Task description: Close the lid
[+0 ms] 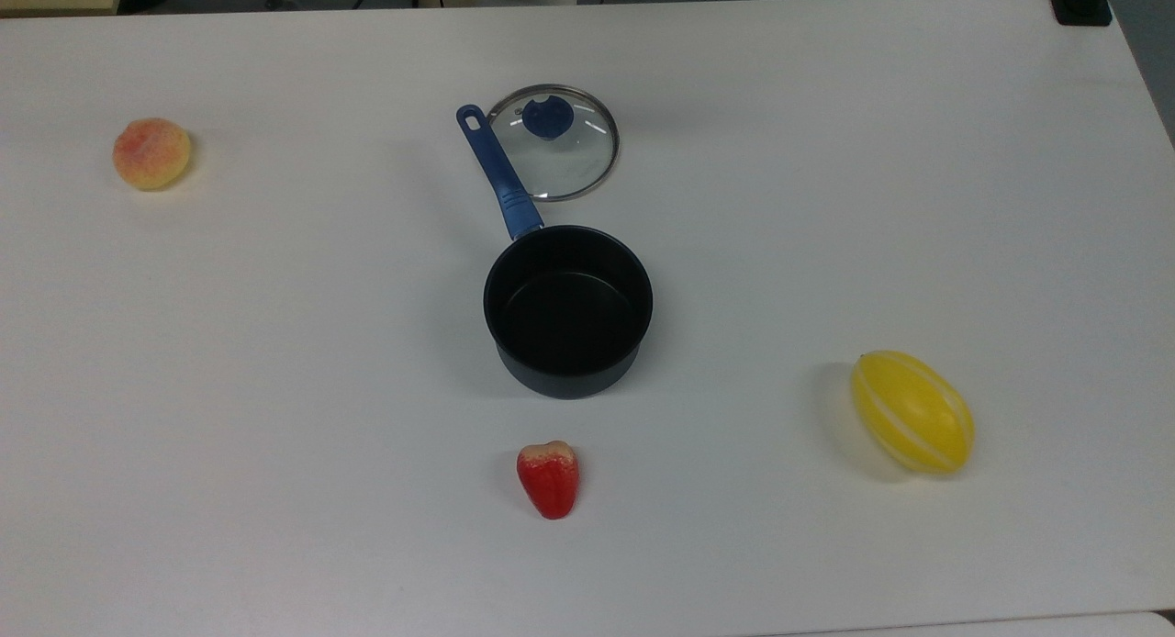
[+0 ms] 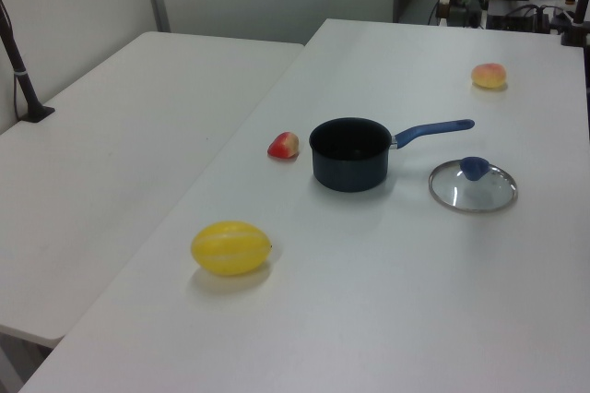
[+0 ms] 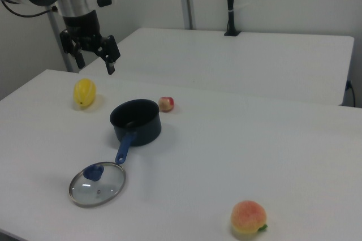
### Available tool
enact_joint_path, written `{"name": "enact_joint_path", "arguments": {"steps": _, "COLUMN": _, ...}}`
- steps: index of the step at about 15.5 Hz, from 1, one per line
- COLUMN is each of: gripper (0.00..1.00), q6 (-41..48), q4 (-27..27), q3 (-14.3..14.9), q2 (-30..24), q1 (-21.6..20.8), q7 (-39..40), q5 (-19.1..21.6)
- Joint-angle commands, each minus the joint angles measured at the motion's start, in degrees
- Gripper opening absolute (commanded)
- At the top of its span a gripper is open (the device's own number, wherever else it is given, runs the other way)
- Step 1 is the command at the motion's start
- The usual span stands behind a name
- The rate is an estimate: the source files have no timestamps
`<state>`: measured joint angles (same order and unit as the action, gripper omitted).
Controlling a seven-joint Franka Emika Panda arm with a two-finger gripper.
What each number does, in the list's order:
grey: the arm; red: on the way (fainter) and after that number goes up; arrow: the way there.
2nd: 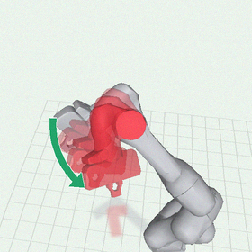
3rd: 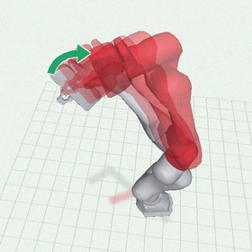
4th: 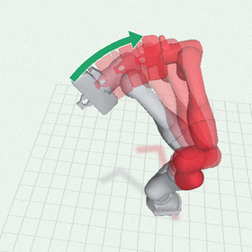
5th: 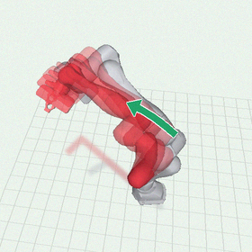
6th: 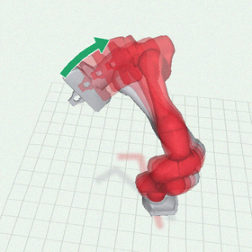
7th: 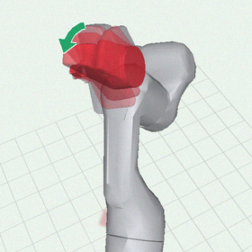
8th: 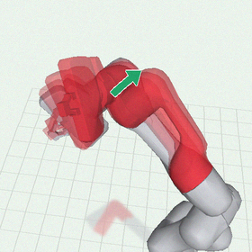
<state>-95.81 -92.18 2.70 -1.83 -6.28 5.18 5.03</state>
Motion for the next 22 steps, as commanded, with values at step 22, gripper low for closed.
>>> {"name": "enact_joint_path", "arguments": {"steps": 22, "gripper": 1.0, "q6": 14.18, "q4": -18.71, "q3": -5.87, "q2": -3.96, "q1": -0.75, "q7": 5.8, "q5": -0.8}}
